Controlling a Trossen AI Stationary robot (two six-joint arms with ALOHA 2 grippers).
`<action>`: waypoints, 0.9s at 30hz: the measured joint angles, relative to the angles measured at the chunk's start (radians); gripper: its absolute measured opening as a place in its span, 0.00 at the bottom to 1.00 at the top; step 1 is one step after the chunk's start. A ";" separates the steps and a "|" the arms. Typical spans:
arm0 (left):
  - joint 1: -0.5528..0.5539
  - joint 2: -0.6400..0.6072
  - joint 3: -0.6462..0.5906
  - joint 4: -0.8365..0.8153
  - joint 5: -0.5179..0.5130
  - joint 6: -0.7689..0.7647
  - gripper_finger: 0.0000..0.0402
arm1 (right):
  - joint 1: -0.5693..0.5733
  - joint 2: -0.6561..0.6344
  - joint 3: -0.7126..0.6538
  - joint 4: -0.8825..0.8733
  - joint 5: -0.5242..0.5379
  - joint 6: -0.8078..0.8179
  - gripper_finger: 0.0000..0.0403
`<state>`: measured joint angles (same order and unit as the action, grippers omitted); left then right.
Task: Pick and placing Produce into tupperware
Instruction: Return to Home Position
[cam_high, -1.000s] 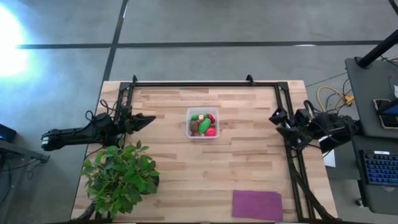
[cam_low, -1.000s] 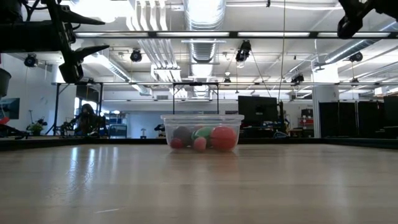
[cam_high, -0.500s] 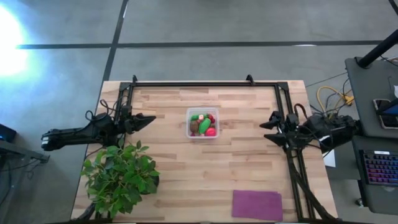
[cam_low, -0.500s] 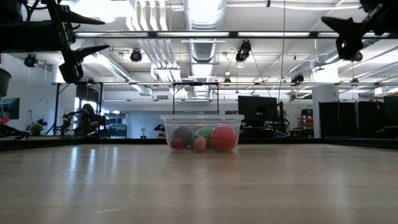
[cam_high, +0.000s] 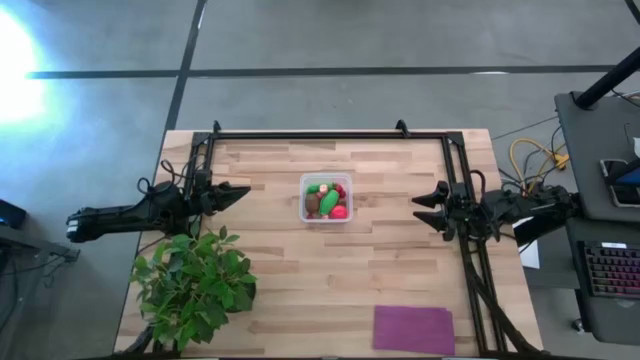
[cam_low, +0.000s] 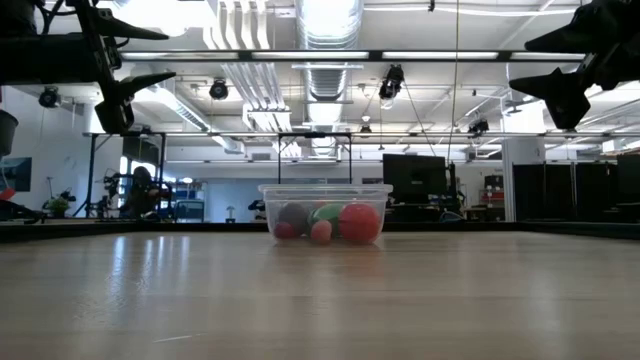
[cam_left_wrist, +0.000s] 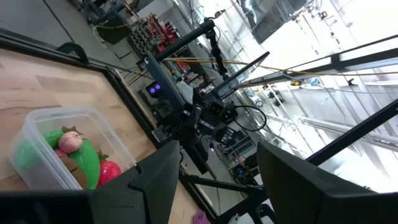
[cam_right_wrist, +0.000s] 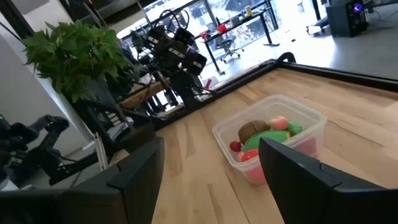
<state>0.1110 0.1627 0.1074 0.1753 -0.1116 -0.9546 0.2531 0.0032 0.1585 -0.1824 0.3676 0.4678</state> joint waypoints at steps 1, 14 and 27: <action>0.000 0.000 0.000 0.000 0.000 0.000 0.50 | 0.000 0.001 0.000 -0.001 0.000 -0.004 0.62; 0.000 0.000 0.000 0.000 0.000 -0.003 0.50 | 0.000 0.006 0.000 -0.001 0.000 -0.008 0.62; 0.000 0.000 0.000 0.000 0.000 -0.003 0.50 | 0.000 0.007 0.000 -0.001 0.000 -0.008 0.62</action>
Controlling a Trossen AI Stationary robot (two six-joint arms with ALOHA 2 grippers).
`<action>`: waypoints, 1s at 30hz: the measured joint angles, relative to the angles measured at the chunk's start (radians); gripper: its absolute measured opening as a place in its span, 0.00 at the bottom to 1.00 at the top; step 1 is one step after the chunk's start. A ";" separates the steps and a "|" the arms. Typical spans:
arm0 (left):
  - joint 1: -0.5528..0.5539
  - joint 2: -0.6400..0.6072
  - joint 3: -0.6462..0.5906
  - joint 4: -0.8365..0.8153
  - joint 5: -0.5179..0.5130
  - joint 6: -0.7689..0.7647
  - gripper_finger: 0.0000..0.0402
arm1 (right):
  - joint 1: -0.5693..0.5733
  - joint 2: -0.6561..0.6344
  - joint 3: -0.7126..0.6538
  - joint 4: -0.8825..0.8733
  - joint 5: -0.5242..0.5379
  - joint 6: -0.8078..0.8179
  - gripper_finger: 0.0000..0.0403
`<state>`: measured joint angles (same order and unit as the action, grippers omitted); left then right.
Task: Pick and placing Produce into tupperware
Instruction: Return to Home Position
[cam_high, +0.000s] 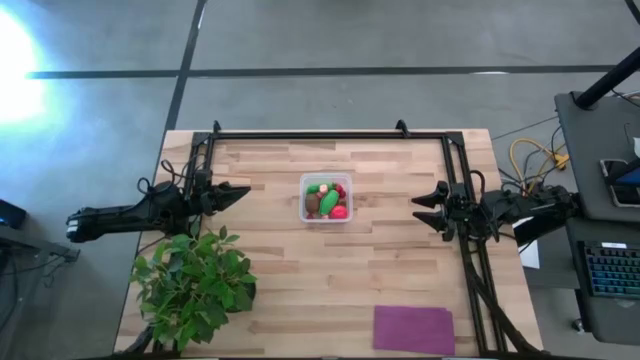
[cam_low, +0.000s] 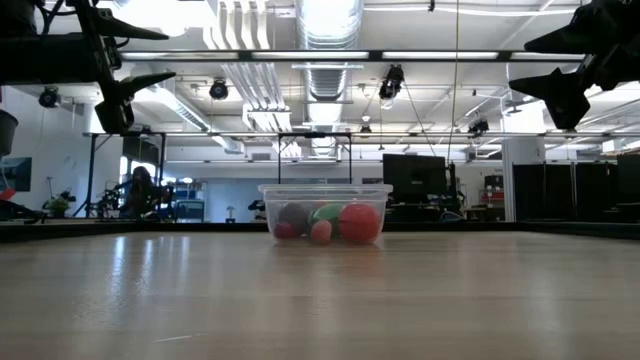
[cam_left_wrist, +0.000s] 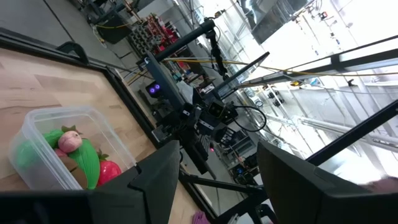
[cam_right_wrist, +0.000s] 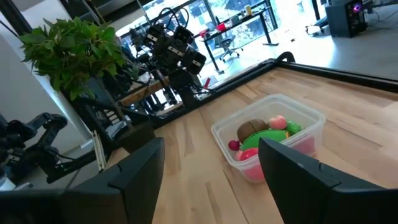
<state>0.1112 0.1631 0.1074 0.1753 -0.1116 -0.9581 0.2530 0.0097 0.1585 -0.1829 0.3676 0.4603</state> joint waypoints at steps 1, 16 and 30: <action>0.000 0.000 0.000 0.000 0.000 0.000 0.50 | 0.000 0.000 0.000 0.000 0.000 0.000 0.63; 0.000 0.000 0.000 0.000 0.000 0.000 0.50 | 0.000 0.000 0.000 0.000 0.000 0.000 0.63; 0.000 0.000 0.000 0.000 0.000 0.001 0.50 | 0.000 0.000 0.000 0.000 0.000 0.000 0.61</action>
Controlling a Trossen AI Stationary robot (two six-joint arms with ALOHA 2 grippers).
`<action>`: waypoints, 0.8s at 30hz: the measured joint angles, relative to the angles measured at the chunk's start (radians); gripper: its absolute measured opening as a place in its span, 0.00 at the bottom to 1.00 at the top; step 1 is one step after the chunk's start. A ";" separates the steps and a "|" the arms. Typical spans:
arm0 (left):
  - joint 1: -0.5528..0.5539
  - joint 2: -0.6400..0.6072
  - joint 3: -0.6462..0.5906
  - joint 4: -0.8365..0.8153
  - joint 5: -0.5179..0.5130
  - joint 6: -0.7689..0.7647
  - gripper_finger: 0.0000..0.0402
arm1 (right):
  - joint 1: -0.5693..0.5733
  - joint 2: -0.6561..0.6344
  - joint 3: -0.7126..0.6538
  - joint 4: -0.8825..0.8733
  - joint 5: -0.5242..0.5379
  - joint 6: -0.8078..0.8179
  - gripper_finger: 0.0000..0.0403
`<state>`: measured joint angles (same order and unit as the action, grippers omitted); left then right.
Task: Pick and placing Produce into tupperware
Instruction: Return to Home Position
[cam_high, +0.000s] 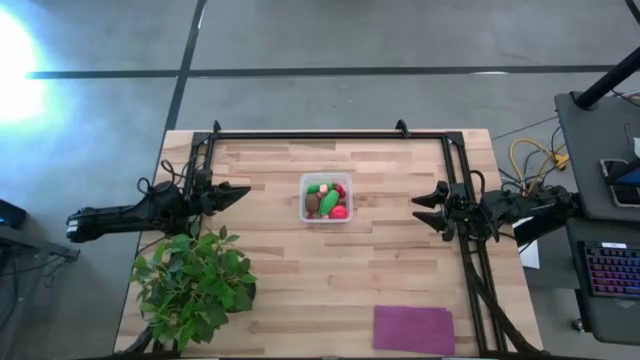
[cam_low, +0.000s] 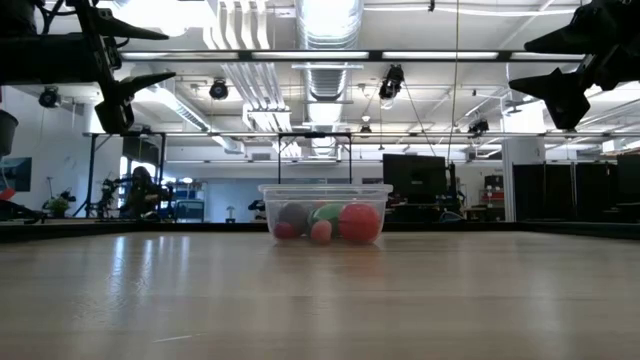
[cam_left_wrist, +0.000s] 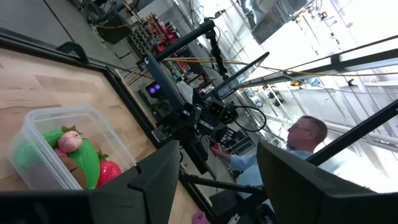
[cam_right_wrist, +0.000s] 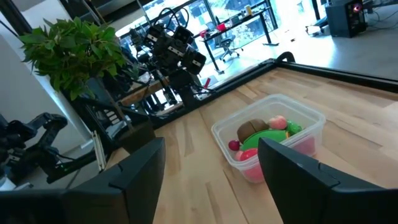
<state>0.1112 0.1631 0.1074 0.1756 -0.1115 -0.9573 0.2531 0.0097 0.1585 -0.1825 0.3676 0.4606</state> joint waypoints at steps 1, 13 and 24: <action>0.000 0.000 0.000 0.000 0.000 0.000 0.50 | 0.000 0.000 0.000 0.000 0.000 0.000 0.62; 0.000 0.000 0.000 0.000 0.000 0.000 0.50 | 0.000 0.000 0.000 0.000 0.000 0.000 0.61; 0.000 0.000 0.000 0.000 0.000 0.000 0.50 | 0.000 0.000 0.000 0.000 0.000 0.000 0.63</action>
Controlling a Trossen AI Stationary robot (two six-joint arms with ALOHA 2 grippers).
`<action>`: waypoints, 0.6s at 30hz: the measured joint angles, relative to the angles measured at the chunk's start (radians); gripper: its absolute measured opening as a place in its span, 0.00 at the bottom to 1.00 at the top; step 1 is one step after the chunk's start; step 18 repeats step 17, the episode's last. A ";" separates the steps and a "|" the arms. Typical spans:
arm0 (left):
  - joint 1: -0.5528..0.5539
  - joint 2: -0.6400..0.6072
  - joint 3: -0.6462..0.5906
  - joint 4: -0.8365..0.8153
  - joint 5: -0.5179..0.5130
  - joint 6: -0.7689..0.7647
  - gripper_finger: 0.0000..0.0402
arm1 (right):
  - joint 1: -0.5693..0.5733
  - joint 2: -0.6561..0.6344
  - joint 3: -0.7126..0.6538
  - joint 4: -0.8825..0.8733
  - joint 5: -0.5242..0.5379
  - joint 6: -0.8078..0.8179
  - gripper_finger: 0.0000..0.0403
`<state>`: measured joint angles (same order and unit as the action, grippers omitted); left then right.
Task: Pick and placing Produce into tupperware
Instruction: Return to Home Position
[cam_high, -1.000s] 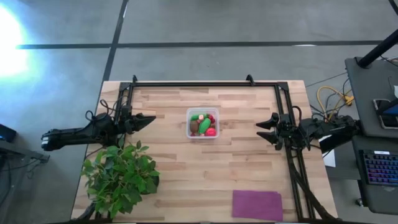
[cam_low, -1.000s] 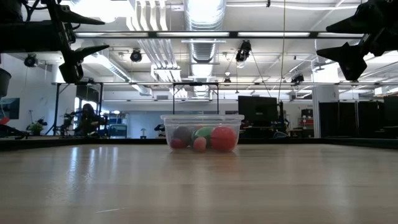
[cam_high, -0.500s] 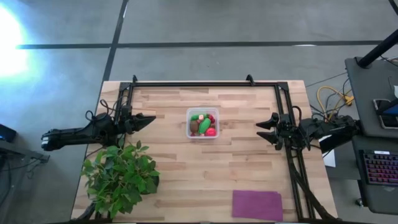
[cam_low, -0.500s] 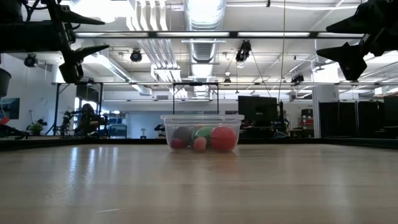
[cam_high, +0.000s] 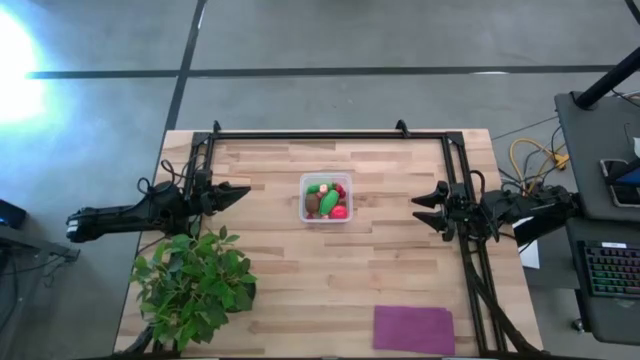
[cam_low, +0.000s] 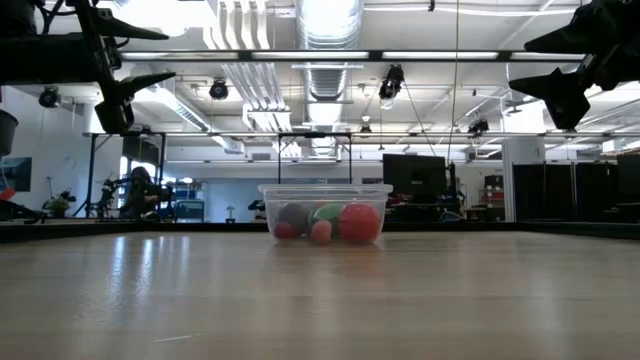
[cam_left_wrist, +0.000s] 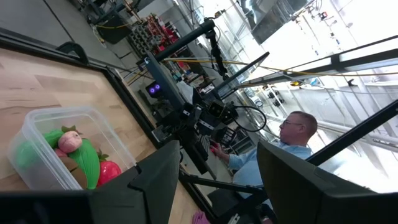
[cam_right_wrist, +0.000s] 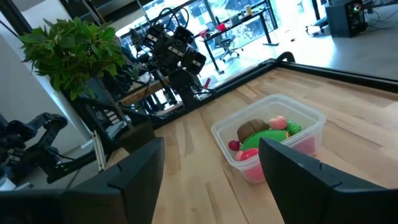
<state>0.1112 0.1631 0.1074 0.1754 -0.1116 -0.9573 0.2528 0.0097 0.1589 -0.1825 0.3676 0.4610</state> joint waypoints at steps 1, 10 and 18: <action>0.000 0.000 0.000 0.000 0.000 0.000 0.50 | 0.000 0.000 0.000 0.000 0.000 0.000 0.62; 0.000 0.000 0.000 0.000 0.000 0.000 0.50 | 0.000 0.000 0.000 0.000 0.000 0.000 0.62; 0.000 0.000 0.000 0.000 0.000 0.000 0.50 | 0.000 0.000 0.000 0.000 0.000 0.000 0.62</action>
